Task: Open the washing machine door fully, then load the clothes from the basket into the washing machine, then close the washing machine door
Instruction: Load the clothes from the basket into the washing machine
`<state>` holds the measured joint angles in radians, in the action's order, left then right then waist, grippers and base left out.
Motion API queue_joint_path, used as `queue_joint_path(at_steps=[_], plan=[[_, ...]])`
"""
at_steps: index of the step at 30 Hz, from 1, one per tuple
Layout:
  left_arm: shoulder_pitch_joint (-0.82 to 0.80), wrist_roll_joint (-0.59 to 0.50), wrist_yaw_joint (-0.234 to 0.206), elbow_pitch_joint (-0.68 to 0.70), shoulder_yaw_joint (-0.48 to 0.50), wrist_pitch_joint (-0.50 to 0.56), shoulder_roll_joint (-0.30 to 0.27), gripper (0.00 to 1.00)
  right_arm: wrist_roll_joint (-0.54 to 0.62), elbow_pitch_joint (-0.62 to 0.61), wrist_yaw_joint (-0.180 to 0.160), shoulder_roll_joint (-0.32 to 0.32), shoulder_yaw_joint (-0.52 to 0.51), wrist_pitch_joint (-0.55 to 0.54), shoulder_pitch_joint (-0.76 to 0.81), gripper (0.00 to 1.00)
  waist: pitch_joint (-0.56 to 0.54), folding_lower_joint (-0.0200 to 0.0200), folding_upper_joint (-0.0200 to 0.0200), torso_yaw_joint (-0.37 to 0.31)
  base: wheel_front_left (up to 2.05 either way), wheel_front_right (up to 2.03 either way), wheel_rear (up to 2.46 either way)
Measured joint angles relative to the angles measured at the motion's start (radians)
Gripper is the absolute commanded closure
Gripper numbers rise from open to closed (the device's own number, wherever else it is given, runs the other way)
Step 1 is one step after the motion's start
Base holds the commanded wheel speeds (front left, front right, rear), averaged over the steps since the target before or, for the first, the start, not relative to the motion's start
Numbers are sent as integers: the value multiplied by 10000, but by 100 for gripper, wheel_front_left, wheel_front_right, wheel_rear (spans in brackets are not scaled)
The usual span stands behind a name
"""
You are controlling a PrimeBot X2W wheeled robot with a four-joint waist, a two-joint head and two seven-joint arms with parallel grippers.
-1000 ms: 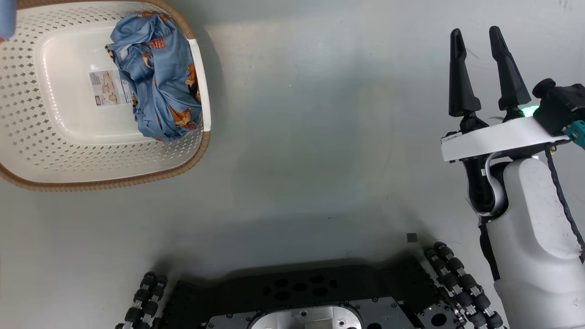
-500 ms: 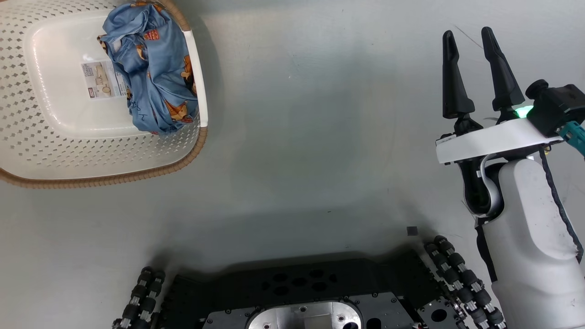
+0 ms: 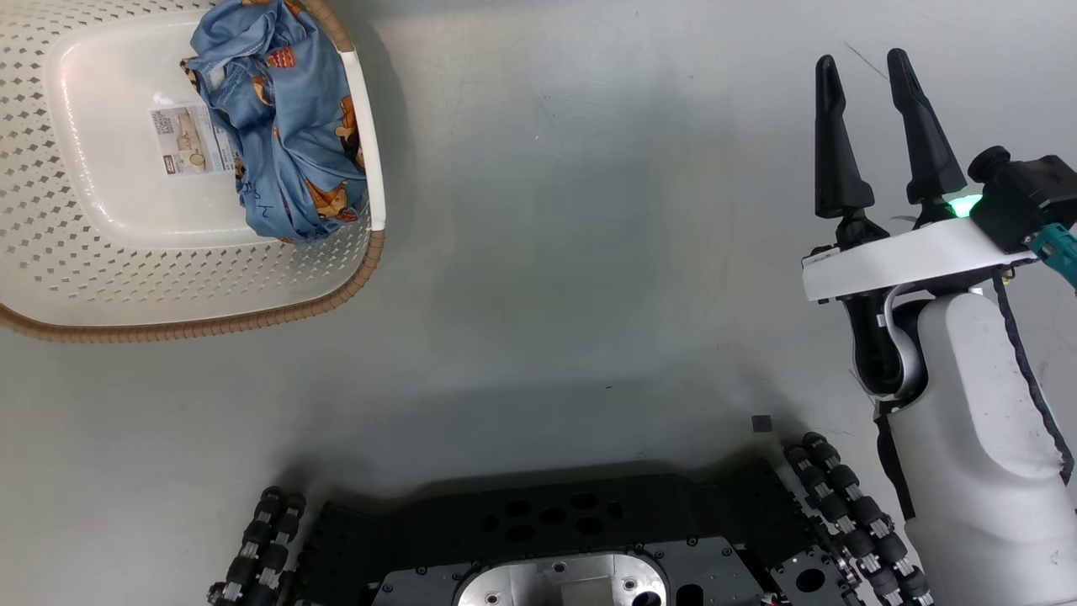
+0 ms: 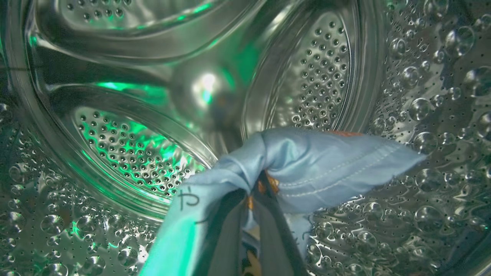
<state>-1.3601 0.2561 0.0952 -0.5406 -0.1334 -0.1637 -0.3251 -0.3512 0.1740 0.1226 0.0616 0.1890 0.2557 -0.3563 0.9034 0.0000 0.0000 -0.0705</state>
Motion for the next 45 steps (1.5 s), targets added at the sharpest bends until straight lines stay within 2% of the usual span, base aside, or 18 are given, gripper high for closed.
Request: queue_joint_path(at_steps=[4,9,10,11,33,45], plan=[[-26,-313,4,-4,-115,-706,-4,100,0,4,0,0,27,0,1,0,-1,0,0,0,0,0,0],[-45,-313,8,-449,-150,-736,96,100,-2,21,0,-2,6,0,4,0,-16,0,0,-9,0,0,0],[-44,-244,10,-711,-134,-731,211,61,-2,44,0,-2,-10,0,4,0,-34,0,0,-7,0,0,0],[-41,-171,10,-819,-127,-704,259,0,-2,54,0,-2,-15,0,4,0,-43,0,0,-5,0,0,0],[114,297,25,-2278,17,-796,673,0,-2,207,0,-2,-291,0,-28,0,-735,0,0,293,0,0,0],[865,460,111,-2610,46,-857,917,0,-2,274,0,13,-380,0,-35,0,-1257,0,0,554,0,0,0]])
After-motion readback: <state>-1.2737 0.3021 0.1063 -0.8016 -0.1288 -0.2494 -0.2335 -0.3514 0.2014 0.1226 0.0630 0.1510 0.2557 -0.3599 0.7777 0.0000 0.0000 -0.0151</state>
